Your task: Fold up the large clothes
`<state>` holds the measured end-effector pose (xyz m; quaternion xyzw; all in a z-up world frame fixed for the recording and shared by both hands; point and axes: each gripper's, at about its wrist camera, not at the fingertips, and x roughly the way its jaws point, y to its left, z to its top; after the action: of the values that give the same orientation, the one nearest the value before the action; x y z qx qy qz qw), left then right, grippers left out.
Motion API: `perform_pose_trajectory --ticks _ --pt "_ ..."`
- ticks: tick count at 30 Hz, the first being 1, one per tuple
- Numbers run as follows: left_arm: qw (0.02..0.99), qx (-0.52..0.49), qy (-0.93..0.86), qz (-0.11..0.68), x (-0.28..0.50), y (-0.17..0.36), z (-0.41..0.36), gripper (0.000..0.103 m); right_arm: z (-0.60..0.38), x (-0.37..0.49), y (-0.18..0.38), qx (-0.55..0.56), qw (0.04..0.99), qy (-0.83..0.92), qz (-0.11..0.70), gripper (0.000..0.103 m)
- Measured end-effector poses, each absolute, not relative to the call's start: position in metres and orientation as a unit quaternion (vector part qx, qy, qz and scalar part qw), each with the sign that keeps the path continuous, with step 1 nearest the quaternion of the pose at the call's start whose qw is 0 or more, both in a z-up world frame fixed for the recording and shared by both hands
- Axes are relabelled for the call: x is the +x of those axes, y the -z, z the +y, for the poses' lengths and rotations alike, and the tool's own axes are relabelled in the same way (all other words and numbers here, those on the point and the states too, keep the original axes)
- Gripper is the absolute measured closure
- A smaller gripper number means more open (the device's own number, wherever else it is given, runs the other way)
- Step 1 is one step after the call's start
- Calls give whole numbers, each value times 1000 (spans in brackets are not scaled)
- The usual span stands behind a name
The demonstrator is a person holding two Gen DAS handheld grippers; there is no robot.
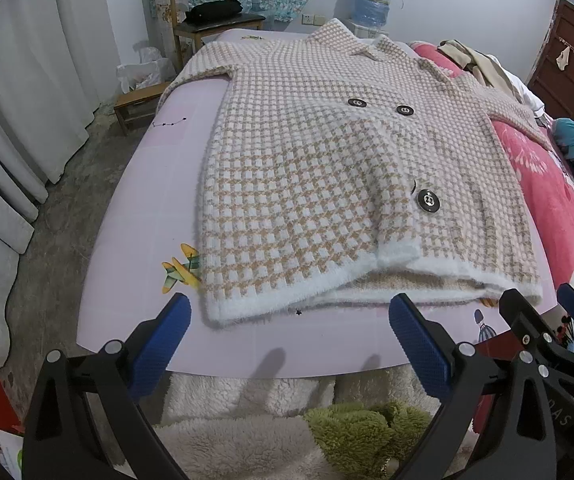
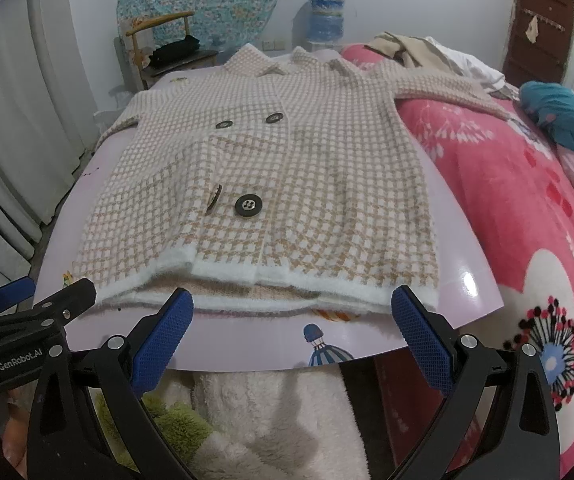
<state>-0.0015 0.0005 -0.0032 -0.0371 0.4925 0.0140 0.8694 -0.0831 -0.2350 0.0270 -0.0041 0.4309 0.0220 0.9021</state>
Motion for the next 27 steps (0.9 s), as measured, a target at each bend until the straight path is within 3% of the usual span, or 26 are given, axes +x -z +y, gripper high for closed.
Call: perform_pose_trajectory --ticks 27 --pt "871 -36 -14 490 0 3 -2 5 -237 -82 -28 1 902 -25 432 8"
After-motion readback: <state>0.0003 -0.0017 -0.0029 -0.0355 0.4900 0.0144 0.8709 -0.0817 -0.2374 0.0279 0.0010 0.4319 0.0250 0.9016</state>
